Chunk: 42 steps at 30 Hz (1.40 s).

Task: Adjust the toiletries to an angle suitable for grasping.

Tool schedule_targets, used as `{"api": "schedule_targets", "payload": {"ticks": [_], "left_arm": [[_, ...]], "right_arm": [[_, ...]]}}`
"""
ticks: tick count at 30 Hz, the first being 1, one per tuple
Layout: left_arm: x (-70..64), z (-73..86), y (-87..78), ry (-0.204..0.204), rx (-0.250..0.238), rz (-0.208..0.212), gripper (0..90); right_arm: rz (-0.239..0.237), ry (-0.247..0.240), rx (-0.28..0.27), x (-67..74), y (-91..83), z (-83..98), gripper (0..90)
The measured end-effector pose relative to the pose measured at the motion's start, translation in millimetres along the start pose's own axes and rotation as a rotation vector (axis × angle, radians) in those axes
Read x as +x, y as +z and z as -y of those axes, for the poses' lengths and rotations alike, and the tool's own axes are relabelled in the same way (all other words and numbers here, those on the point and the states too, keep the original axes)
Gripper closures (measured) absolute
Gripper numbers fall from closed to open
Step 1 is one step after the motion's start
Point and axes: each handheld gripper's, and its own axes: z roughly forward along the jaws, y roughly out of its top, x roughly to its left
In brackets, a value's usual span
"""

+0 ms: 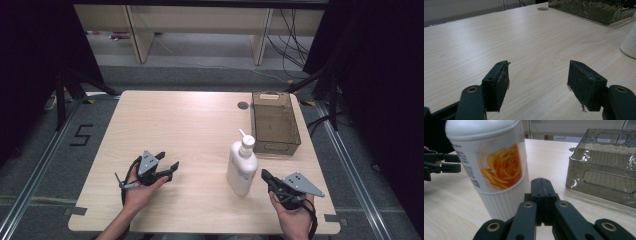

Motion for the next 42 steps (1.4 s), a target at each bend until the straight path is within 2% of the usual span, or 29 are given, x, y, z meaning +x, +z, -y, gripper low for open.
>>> {"api": "schedule_targets", "payload": {"ticks": [2, 5, 6, 8, 10, 11, 14, 16, 17, 21, 22, 25, 26, 27, 29, 30, 32, 36, 37, 38, 39, 42], "left_arm": [[0.2, 0.1, 0.0, -0.001, -0.001, 0.001, 32.6], [0.4, 0.0, 0.2, 0.001, -0.001, 0.003, 32.6], [0.3, 0.0, 0.2, 0.002, 0.000, 0.003, 32.6], [0.3, -0.1, 0.3, 0.003, 0.001, 0.003, 32.6], [0.3, -0.1, 0.4, 0.004, 0.002, 0.003, 32.6], [0.1, -0.2, 0.4, 0.005, 0.004, 0.002, 32.6], [-0.1, -0.1, 1.1, 0.008, 0.003, 0.007, 32.7], [0.1, 0.0, 1.1, 0.006, 0.000, 0.008, 32.6], [0.3, 0.0, 1.1, 0.004, -0.001, 0.008, 32.6], [0.4, -0.2, 0.7, -0.001, 0.004, 0.004, 32.6], [0.3, -0.2, 0.6, 0.000, 0.004, 0.004, 32.6], [0.4, -0.1, 0.3, 0.005, 0.002, 0.007, 32.6], [0.3, -0.2, 0.4, 0.006, 0.003, 0.007, 32.6], [0.2, -0.2, 0.4, 0.006, 0.004, 0.008, 32.6], [-0.1, -0.2, 0.5, 0.005, 0.002, 0.009, 32.6], [-0.2, -0.2, 0.5, 0.005, 0.003, 0.009, 32.6], [0.1, 0.0, 1.1, 0.007, 0.000, 0.013, 32.6], [-0.2, 0.0, 1.1, 0.009, 0.000, 0.013, 32.6], [-0.3, 0.0, 1.1, 0.009, 0.001, 0.013, 32.6], [-0.3, -0.1, 1.1, 0.010, 0.001, 0.013, 32.6], [-0.3, 0.0, 1.1, 0.010, 0.001, 0.013, 32.6], [-0.4, -0.1, 1.2, 0.010, 0.001, 0.013, 32.6]], "right_arm": [[-0.021, 0.039, 0.020, 8.8, -3.9, 2.2, 90.0], [-0.037, 0.000, 0.033, 19.1, -9.5, 4.6, 90.0], [-0.062, 0.019, 0.044, 25.5, -11.8, 6.0, 90.0], [-0.070, -0.002, 0.040, 32.9, -14.7, 6.5, 90.0], [-0.088, 0.005, 0.050, 38.0, -15.8, 6.6, 90.0], [-0.099, -0.012, 0.055, 42.9, -15.9, 6.0, 90.0], [-0.127, -0.042, 0.043, 55.6, -8.5, 1.4, 90.0], [-0.134, -0.037, 0.038, 58.0, -5.9, 0.0, 90.0], [-0.133, -0.050, 0.033, 59.2, -3.4, -1.3, 90.0], [-0.117, -0.039, 0.018, 61.3, 2.6, -5.9, 90.0], [-0.121, -0.010, 0.021, 62.6, 4.1, -6.1, 90.0], [-0.109, 0.011, 0.032, 61.2, 4.0, -8.0, 90.0], [-0.086, 0.020, 0.045, 60.6, 2.0, -8.8, 90.0], [-0.080, 0.016, 0.032, 58.7, 2.0, -9.0, 90.0], [-0.068, 0.027, 0.044, 57.7, 0.8, -9.4, 90.0], [-0.061, 0.010, 0.030, 55.4, 1.3, -9.4, 90.0], [-0.028, 0.027, 0.022, 51.0, 0.1, -10.8, 90.0], [0.001, 0.021, 0.023, 44.5, -0.6, -13.2, 90.0], [0.012, 0.038, 0.025, 43.3, -0.1, -13.9, 90.0], [0.036, 0.020, 0.026, 39.8, -0.6, -14.7, 90.0], [0.060, 0.028, 0.020, 35.5, 1.0, -15.5, 90.0], [0.078, 0.034, 0.031, 30.5, 0.8, -16.8, 90.0]]}}
